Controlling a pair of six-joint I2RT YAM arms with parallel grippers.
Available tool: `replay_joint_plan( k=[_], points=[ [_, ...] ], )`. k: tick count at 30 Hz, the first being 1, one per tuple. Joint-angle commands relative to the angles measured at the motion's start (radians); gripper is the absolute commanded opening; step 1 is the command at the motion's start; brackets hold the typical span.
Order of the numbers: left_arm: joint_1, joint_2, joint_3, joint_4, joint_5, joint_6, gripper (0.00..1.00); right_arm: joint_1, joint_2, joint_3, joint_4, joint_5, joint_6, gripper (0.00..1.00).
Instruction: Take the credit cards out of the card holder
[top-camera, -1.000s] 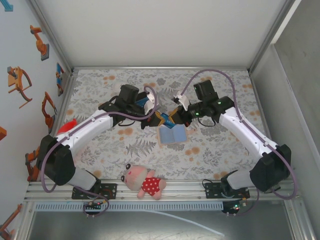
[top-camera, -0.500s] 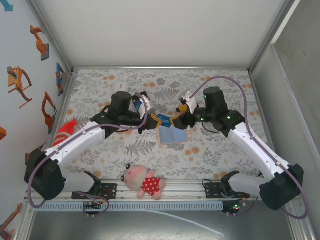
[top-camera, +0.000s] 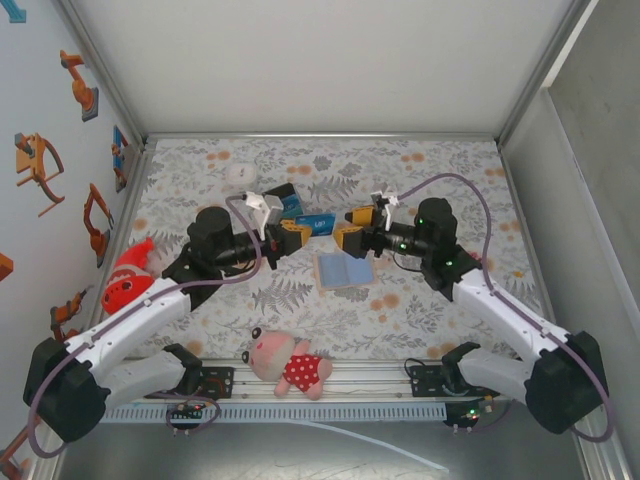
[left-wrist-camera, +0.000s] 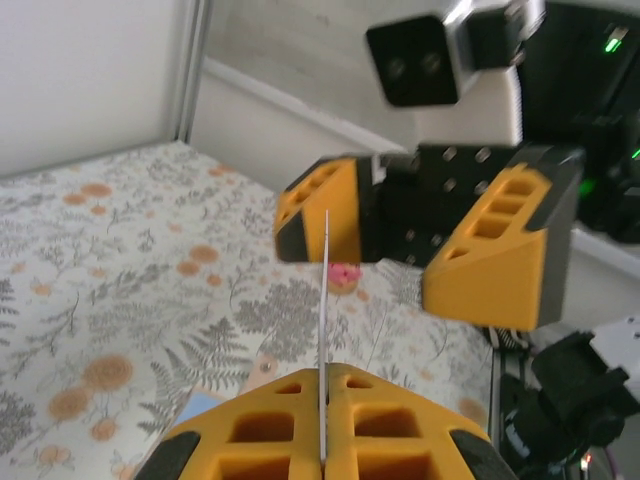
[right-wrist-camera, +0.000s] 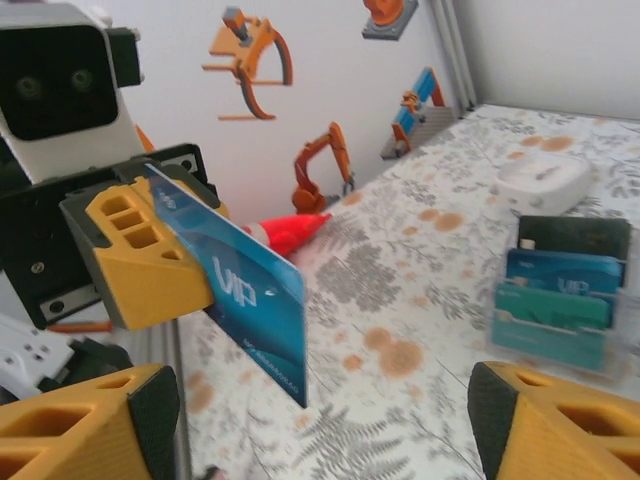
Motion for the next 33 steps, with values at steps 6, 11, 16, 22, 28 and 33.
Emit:
replay_joint_plan(
  k=[6, 11, 16, 22, 28, 33],
  points=[
    [-0.025, -0.020, -0.006, 0.111, 0.006, -0.080, 0.00, 0.015, 0.120, 0.044, 0.398, -0.167, 0.232, 0.65],
    [-0.040, -0.008, -0.008, 0.149, -0.003, -0.087, 0.00, 0.035, 0.145, 0.078, 0.412, -0.211, 0.234, 0.49],
    [-0.041, 0.004, -0.004, 0.160, -0.012, -0.093, 0.04, 0.041, 0.148, 0.078, 0.413, -0.224, 0.228, 0.02],
    [-0.039, -0.024, 0.023, 0.058, -0.030, -0.043, 0.57, 0.041, 0.133, 0.080, 0.337, -0.234, 0.170, 0.00],
    [-0.038, -0.109, 0.128, -0.284, -0.100, 0.144, 0.95, 0.041, 0.064, 0.156, -0.126, -0.190, -0.112, 0.00],
    [-0.039, -0.134, 0.231, -0.483, -0.148, 0.264, 0.99, 0.041, 0.024, 0.236, -0.469, -0.138, -0.317, 0.00]
  ],
)
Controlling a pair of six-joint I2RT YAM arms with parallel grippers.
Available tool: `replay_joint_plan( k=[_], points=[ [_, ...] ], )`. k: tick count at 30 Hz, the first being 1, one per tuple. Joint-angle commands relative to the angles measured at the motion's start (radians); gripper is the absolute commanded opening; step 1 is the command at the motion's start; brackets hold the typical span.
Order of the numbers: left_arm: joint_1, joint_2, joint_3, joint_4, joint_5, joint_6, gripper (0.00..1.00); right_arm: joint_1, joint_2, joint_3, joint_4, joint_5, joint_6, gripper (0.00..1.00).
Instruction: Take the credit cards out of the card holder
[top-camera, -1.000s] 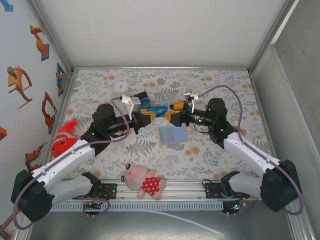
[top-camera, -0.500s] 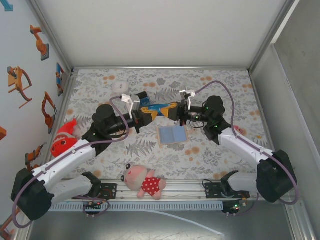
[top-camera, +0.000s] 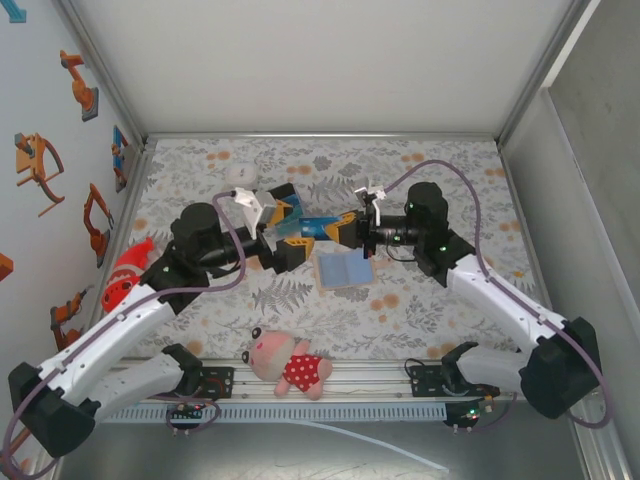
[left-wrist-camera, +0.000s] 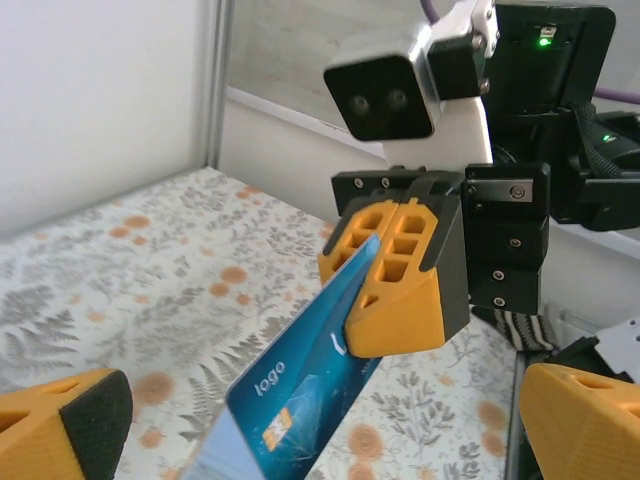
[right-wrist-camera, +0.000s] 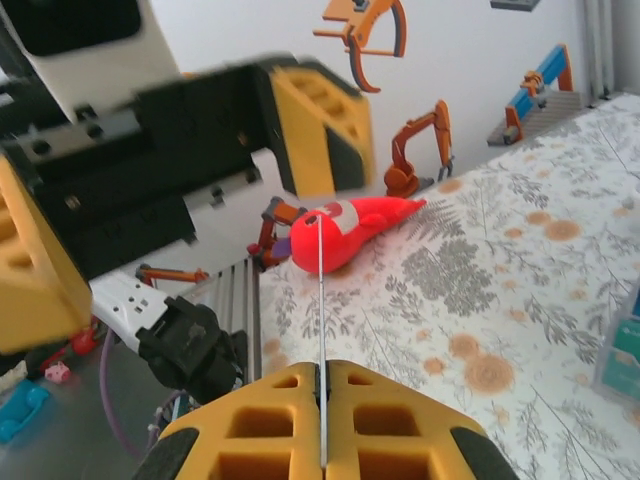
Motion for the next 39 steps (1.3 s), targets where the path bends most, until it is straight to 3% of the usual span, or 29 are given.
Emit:
replay_joint_plan(
  k=[1, 7, 14, 18, 26, 29, 39],
  points=[
    [-0.004, -0.012, 0.086, -0.197, -0.028, 0.136, 0.98, 0.002, -0.031, 0.078, -0.313, 0.038, -0.205, 0.00],
    [-0.016, 0.084, 0.221, -0.370, 0.022, 0.221, 0.98, 0.002, -0.025, 0.113, -0.403, 0.028, -0.264, 0.00],
    [-0.024, 0.217, 0.304, -0.432, 0.037, 0.226, 0.83, 0.003, -0.016, 0.133, -0.408, -0.016, -0.276, 0.00],
    [-0.022, 0.273, 0.347, -0.463, 0.115, 0.239, 0.74, 0.002, -0.014, 0.142, -0.430, -0.035, -0.294, 0.00],
    [-0.003, 0.370, 0.405, -0.524, 0.238, 0.284, 0.30, 0.002, -0.005, 0.152, -0.435, -0.070, -0.301, 0.00],
    [0.003, 0.389, 0.413, -0.529, 0.271, 0.293, 0.19, 0.002, -0.005, 0.155, -0.434, -0.077, -0.303, 0.00],
    [0.004, 0.425, 0.410, -0.555, 0.299, 0.348, 0.19, 0.002, 0.012, 0.165, -0.426, -0.072, -0.304, 0.00]
  ],
)
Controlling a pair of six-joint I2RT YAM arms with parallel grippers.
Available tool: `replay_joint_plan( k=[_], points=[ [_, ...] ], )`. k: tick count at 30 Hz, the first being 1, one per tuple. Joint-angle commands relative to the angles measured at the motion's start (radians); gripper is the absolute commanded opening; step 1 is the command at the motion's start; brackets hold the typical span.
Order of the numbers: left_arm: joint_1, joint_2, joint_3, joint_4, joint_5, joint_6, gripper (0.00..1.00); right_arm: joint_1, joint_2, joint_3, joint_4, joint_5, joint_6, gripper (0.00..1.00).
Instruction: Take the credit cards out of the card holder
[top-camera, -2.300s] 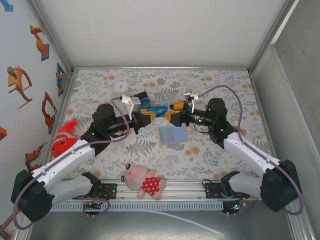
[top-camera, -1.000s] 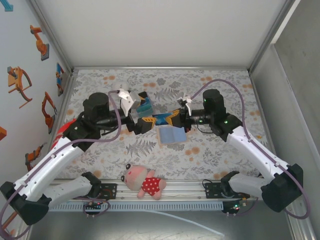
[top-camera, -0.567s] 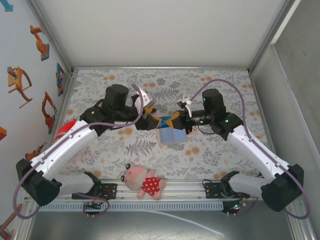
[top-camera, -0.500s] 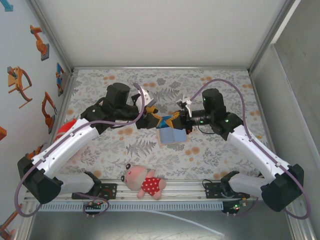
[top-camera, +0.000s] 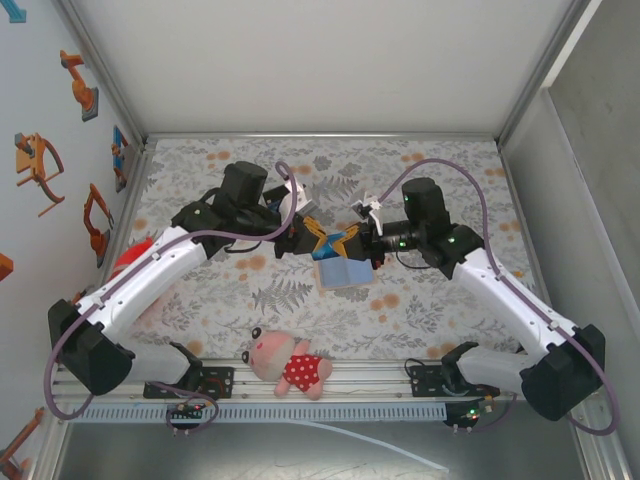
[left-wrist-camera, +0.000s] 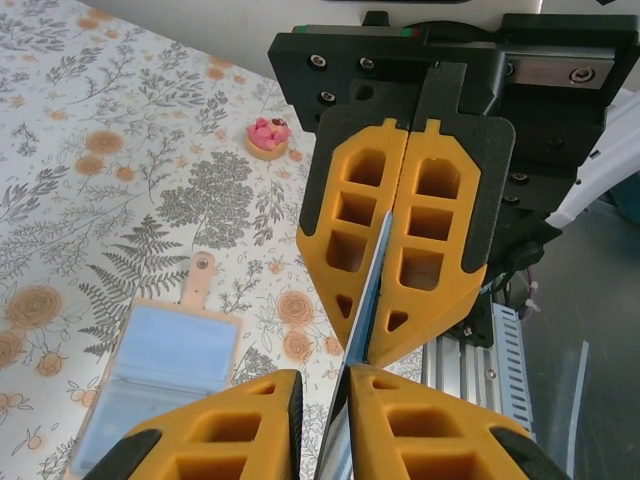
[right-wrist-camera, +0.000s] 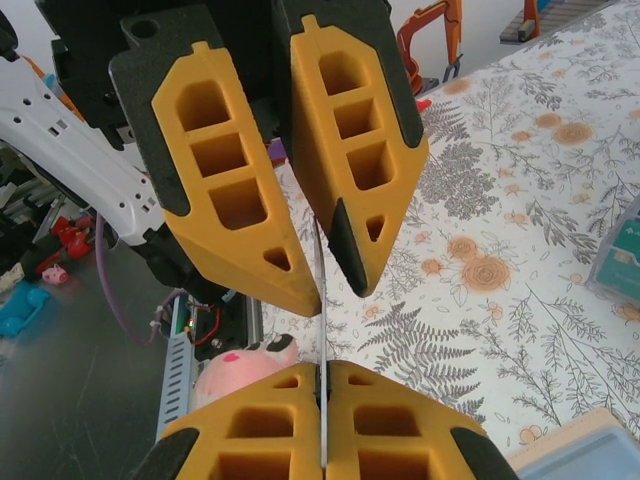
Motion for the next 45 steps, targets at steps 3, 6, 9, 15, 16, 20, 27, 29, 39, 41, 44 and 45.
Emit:
replay_joint_plan(
  k=[3, 6, 9, 15, 16, 20, 27, 29, 39, 41, 44, 45],
  points=[
    [0.001, 0.028, 0.023, -0.045, 0.028, 0.053, 0.07, 0.005, 0.010, 0.048, 0.029, -0.047, -0.015, 0.00],
    [0.001, 0.034, 0.034, -0.066, 0.027, 0.060, 0.00, 0.005, 0.008, 0.048, 0.029, -0.032, -0.015, 0.00],
    [0.003, 0.034, 0.035, -0.072, 0.028, 0.054, 0.00, 0.005, 0.003, 0.044, 0.031, -0.011, -0.015, 0.00],
    [0.019, -0.013, -0.007, -0.021, 0.008, 0.046, 0.00, 0.005, -0.022, 0.026, 0.034, 0.082, -0.015, 0.09],
    [0.023, -0.024, -0.014, -0.011, -0.002, 0.043, 0.00, 0.005, -0.029, 0.021, 0.037, 0.098, -0.016, 0.14],
    [0.036, -0.061, -0.042, 0.031, -0.035, 0.041, 0.00, 0.004, -0.059, 0.001, 0.053, 0.171, -0.007, 0.41],
    [0.096, -0.082, -0.092, 0.078, -0.179, 0.139, 0.00, 0.005, -0.137, -0.044, 0.083, 0.399, 0.022, 0.60],
    [0.135, -0.058, -0.105, 0.114, -0.190, 0.165, 0.00, 0.005, -0.153, -0.053, 0.092, 0.480, 0.048, 0.63],
    [0.299, 0.242, -0.027, 0.269, -0.189, 0.299, 0.00, 0.005, -0.155, -0.066, 0.064, 0.774, 0.164, 0.99],
    [0.308, 0.301, 0.015, 0.254, -0.204, 0.336, 0.00, 0.005, -0.150, -0.067, 0.060, 0.800, 0.183, 0.99],
    [0.333, 0.375, 0.055, 0.249, -0.209, 0.366, 0.00, 0.005, -0.146, -0.073, 0.062, 0.827, 0.207, 0.99],
    [0.344, 0.397, 0.066, 0.251, -0.202, 0.371, 0.00, 0.005, -0.146, -0.076, 0.062, 0.837, 0.215, 0.99]
  ],
)
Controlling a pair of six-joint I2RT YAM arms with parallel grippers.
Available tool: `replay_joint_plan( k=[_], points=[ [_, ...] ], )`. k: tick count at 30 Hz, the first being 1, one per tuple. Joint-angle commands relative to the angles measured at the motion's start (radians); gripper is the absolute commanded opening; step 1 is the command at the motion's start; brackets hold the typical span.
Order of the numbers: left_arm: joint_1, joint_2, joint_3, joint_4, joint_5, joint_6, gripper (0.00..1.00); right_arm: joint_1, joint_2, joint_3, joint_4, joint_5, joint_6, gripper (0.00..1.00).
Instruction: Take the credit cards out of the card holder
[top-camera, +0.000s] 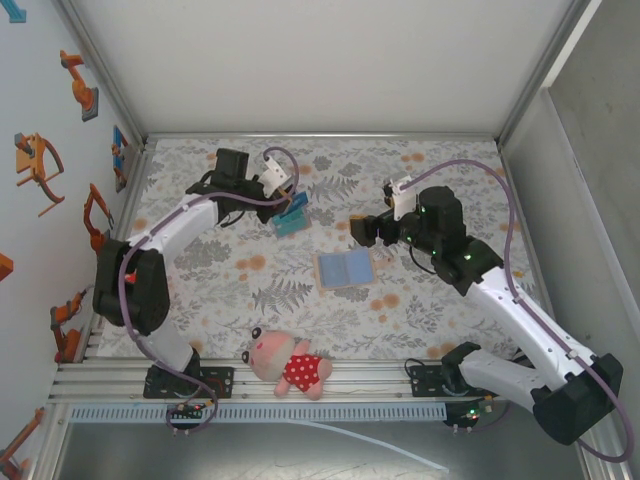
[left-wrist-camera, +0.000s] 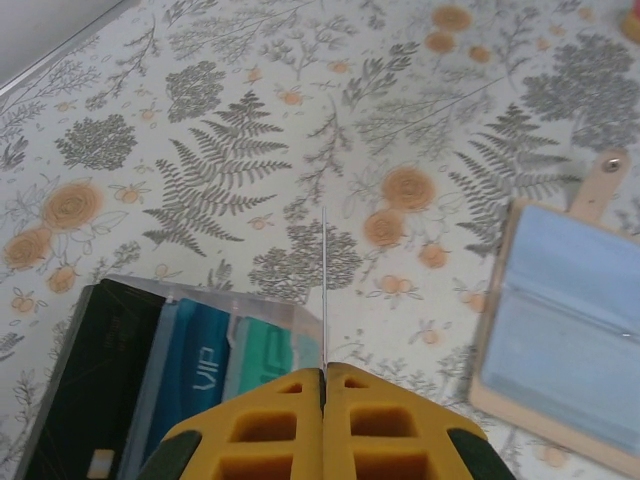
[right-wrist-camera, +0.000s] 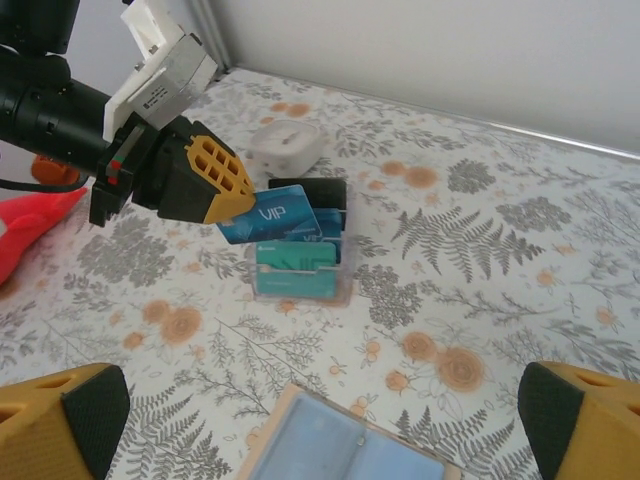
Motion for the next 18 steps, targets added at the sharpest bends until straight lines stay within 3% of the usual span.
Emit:
replay_joint_plan(
  k=[1, 18],
  points=[
    [0.034, 0.043, 0.063, 0.019, 0.015, 0.074, 0.00, 0.002, 0.001, -0.016, 0.003, 0.083, 0.055, 0.99],
    [0.094, 0.171, 0.120, -0.023, 0.057, 0.141, 0.00, 0.002, -0.007, -0.038, 0.016, 0.149, 0.099, 0.99]
  ],
)
